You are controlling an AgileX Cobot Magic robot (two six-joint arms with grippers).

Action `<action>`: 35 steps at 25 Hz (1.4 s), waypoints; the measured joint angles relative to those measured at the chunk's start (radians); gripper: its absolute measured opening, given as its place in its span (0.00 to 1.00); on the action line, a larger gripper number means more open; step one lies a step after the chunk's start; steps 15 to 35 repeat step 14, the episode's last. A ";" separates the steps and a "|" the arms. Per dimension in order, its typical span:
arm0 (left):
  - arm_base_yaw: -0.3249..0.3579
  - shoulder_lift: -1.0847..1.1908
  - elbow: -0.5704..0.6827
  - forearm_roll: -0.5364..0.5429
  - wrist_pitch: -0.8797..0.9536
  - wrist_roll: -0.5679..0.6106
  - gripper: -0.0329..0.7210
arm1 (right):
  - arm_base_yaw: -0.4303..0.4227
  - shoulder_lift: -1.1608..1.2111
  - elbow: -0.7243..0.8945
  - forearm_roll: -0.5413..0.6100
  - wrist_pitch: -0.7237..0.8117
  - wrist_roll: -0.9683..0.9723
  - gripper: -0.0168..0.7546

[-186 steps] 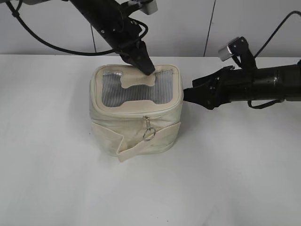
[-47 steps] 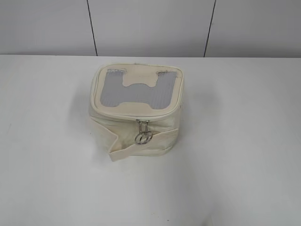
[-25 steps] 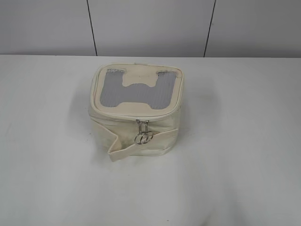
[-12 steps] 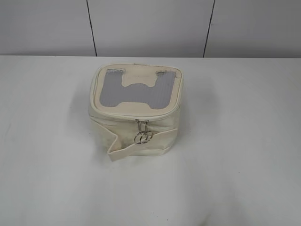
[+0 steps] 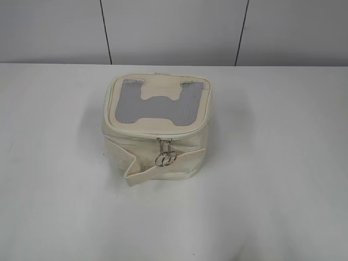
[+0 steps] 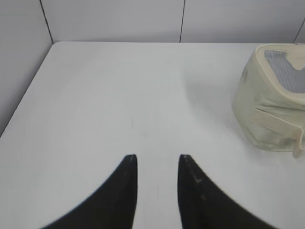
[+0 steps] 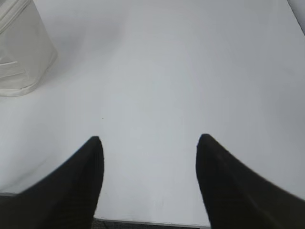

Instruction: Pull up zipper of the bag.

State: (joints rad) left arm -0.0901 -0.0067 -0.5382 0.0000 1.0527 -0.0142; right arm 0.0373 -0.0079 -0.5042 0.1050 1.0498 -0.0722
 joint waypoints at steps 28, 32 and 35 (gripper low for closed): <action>0.000 0.000 0.000 0.007 -0.001 0.000 0.35 | -0.005 0.000 0.000 0.004 0.000 0.002 0.65; 0.000 0.000 0.000 0.007 -0.001 0.000 0.35 | -0.005 0.000 0.000 0.004 0.000 0.002 0.65; 0.000 0.000 0.000 0.007 -0.001 0.000 0.35 | -0.005 0.000 0.000 0.004 0.000 0.002 0.65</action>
